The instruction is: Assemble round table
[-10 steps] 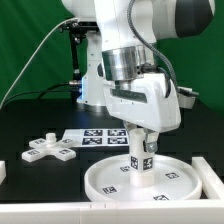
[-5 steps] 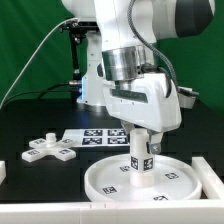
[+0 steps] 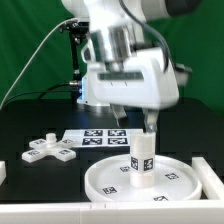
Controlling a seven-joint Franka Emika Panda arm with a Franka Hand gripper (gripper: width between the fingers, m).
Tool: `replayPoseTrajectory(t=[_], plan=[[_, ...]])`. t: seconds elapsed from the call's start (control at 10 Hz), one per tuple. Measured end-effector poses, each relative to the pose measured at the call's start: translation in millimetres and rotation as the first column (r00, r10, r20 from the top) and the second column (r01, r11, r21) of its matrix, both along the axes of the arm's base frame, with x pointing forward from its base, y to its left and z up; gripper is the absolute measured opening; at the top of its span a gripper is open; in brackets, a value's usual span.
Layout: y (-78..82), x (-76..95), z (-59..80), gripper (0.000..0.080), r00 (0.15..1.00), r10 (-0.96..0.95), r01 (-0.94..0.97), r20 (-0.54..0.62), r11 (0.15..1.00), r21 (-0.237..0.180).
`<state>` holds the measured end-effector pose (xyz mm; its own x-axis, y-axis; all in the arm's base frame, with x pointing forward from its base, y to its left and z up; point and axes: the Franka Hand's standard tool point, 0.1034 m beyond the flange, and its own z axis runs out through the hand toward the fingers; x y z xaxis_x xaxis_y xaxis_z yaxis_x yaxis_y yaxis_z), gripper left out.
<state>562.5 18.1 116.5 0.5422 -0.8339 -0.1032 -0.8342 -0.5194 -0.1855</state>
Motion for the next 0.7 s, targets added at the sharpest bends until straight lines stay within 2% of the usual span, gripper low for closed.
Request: replayPoseTrajectory(t=[0.1, 0.2, 0.6, 0.7], plan=[[-7.7, -1.4, 8.8, 0.0649, 0.997, 0.08, -0.08, 0.008, 0.997, 0.007], [-10.3, -2.3, 11.8, 0.0649, 0.988, 0.156, -0.156, 0.014, 0.988, -0.004], [-9.4, -2.6, 9.2, 0.0649, 0.984, 0.176, -0.176, 0.018, 0.984, -0.014], [-15.7, -7.4, 1.7, 0.0649, 0.963, 0.266, -0.266, 0.027, 0.964, -0.033]])
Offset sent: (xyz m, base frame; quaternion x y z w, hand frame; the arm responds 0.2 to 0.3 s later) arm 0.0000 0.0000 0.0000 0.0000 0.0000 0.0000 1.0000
